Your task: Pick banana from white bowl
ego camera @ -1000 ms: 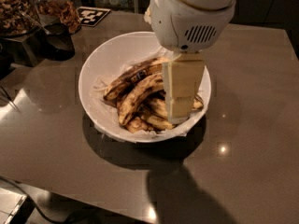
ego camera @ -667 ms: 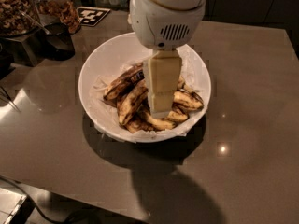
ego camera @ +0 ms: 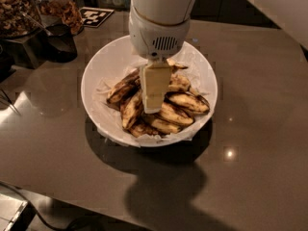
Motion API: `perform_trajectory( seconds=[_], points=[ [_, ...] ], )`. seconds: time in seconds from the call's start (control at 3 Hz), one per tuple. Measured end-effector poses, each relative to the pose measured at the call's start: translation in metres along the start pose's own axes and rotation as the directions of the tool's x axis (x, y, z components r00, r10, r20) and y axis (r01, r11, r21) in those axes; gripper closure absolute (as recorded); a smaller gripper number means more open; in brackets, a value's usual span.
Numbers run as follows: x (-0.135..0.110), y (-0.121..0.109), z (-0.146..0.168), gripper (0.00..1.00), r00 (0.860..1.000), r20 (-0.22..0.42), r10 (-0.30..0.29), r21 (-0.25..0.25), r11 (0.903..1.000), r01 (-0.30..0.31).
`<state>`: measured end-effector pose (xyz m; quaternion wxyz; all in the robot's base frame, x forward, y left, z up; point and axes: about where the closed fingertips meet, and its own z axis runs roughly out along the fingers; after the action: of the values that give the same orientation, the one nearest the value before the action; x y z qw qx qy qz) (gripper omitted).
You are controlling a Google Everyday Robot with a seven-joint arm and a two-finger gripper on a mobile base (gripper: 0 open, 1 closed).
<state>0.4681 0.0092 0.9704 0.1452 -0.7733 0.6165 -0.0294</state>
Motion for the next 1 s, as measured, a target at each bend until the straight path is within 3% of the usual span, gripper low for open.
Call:
perform_trajectory(
  seconds=[0.33,1.0],
  points=[
    [0.009,-0.005,0.019,0.32,1.0,-0.015,0.018,-0.039,0.9991,-0.019],
    [0.023,-0.009,0.047,0.33,0.999,-0.045,0.03,-0.091,0.9953,-0.034]
  ],
)
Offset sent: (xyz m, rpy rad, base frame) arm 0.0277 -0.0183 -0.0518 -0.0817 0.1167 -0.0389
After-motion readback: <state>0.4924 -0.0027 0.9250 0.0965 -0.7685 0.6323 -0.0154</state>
